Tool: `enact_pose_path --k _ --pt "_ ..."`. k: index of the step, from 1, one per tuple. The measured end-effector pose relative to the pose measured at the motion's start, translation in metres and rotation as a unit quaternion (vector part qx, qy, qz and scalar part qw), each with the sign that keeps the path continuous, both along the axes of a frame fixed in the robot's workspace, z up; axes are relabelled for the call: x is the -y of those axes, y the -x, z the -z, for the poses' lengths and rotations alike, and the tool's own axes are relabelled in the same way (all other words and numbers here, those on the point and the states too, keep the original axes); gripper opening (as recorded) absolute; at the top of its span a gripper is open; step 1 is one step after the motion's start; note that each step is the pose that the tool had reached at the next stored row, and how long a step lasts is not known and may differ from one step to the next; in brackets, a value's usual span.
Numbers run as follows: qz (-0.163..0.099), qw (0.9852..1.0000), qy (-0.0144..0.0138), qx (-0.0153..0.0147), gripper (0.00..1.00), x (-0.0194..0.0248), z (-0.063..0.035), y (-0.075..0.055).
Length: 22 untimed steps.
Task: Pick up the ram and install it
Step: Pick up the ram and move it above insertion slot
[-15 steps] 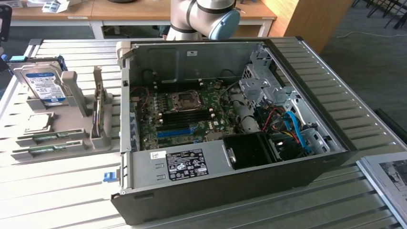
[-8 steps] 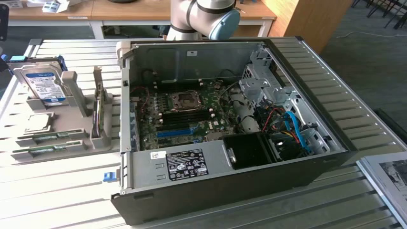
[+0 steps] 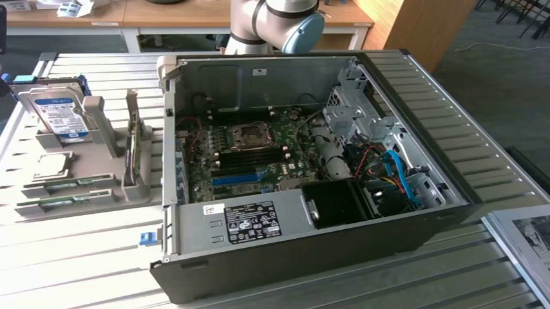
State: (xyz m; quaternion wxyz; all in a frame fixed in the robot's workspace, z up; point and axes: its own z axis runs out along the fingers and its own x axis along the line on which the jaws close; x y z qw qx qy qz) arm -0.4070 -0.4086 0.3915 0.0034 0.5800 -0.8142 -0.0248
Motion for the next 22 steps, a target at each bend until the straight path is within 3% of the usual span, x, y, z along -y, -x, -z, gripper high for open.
enact_pose_path --k 6,13,22 --pt "-0.047 0.9989 0.0000 0.0000 0.10 0.0000 0.0001 0.0000" --pt "-0.101 0.9949 0.0002 0.0000 0.10 0.0000 0.0003 0.0001" --pt "-0.106 0.9943 0.0002 0.0000 0.10 0.0000 0.0004 0.0001"
